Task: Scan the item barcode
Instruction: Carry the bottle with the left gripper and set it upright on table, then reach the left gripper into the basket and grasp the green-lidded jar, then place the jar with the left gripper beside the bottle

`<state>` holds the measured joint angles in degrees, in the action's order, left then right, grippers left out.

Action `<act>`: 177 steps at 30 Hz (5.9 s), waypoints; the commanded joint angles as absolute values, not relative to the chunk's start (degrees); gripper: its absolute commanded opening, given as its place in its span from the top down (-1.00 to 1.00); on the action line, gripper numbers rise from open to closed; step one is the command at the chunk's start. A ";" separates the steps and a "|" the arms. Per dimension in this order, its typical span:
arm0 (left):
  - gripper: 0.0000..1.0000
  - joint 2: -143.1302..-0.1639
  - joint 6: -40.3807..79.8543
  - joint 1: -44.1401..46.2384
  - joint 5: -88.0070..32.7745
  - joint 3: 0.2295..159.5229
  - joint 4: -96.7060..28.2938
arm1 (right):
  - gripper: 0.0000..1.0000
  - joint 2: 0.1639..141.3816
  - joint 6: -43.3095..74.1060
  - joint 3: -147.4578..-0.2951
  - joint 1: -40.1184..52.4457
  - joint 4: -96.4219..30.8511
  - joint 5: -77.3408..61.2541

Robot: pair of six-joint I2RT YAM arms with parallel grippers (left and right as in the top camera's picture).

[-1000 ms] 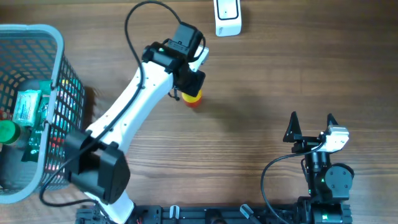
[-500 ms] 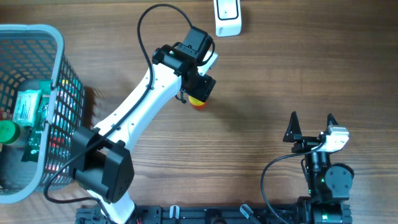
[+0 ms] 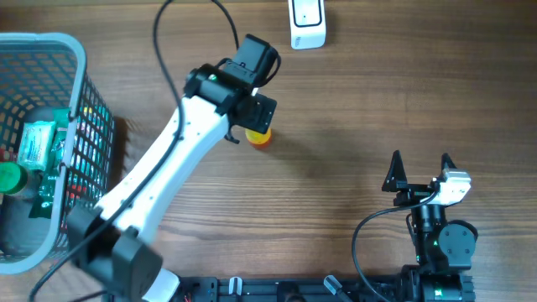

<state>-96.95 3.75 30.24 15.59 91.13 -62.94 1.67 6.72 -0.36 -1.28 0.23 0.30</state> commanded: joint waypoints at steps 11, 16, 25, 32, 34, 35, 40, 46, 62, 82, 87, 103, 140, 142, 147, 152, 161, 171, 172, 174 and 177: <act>-1.00 -63.55 35.20 18.98 44.07 91.94 -64.71 | -1.00 1.78 6.00 -0.30 -1.48 0.47 1.08; -1.00 -59.24 53.10 0.05 44.64 91.88 -73.60 | -0.99 1.78 6.00 -0.30 -1.48 0.47 1.08; -1.00 -68.27 59.64 -28.18 38.24 90.21 -79.15 | -0.99 1.78 6.02 -0.30 -1.48 0.47 1.08; -1.00 -81.89 58.28 -34.65 35.75 90.21 -77.49 | -0.99 1.78 6.00 -0.30 -1.48 0.47 1.08; -1.00 -85.34 54.92 -36.14 33.71 90.21 -75.44 | -1.00 1.78 6.00 -0.30 -1.48 0.47 1.08; -1.00 -86.89 53.10 -36.91 32.12 90.21 -74.28 | -0.99 1.78 6.00 -0.30 -1.48 0.47 1.08; -1.00 -94.17 50.13 -42.35 28.93 89.58 -70.30 | -1.00 1.78 6.00 -0.30 -1.48 0.47 1.08; -1.00 -95.61 42.17 -44.01 21.06 79.79 -54.85 | -0.99 1.78 6.00 -0.30 -1.45 0.47 1.08; -1.00 -96.42 39.16 -44.95 21.47 71.20 -36.38 | -0.99 1.78 6.02 -0.30 -1.48 0.47 1.08; -1.00 -103.24 33.19 -46.44 24.29 71.20 -32.05 | -1.00 1.78 6.00 -0.30 -1.48 0.47 1.08; -1.00 -104.81 33.19 -47.92 24.27 71.20 -31.88 | -1.00 1.78 6.02 -0.30 -1.48 0.47 1.08; -0.30 -93.91 33.19 -47.86 20.58 71.37 -31.05 | -1.00 1.78 6.00 -0.30 -1.45 0.47 1.08; -0.36 -84.99 9.13 39.46 -3.90 71.35 -27.77 | -0.99 1.78 6.00 -0.30 -1.48 0.47 1.08; -0.36 -91.79 9.13 43.38 2.48 71.35 -25.87 | -0.99 1.78 6.00 -0.30 -1.48 0.47 1.08; -0.36 -100.82 9.15 44.84 7.18 71.35 -23.49 | -0.99 1.78 6.02 -0.30 -1.48 0.47 1.08; -0.38 -105.91 9.17 44.73 7.20 71.35 -20.43 | -0.99 1.78 6.00 -0.30 -1.48 0.47 1.08; -0.46 -107.31 9.45 44.75 9.93 71.35 -19.49 | -0.99 1.78 6.02 -0.30 -1.48 0.47 1.08; -0.60 -107.28 9.63 44.80 9.93 71.35 -19.44 | -0.99 1.78 6.00 -0.30 -1.48 0.47 1.06; -0.60 -107.24 9.63 44.80 9.96 71.37 -19.40 | -0.99 1.78 6.00 -0.30 -1.48 0.47 1.08; -0.62 -106.67 9.63 44.80 9.93 71.37 -18.96 | -0.99 1.78 6.02 -0.30 -1.48 0.47 1.08; -0.66 -103.81 9.56 44.80 9.96 73.03 -18.83 | -0.99 1.78 6.00 -0.30 -1.48 0.47 1.08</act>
<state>-107.22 10.13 44.86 9.19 71.20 -19.11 1.67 6.70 -0.36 -1.28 0.23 0.30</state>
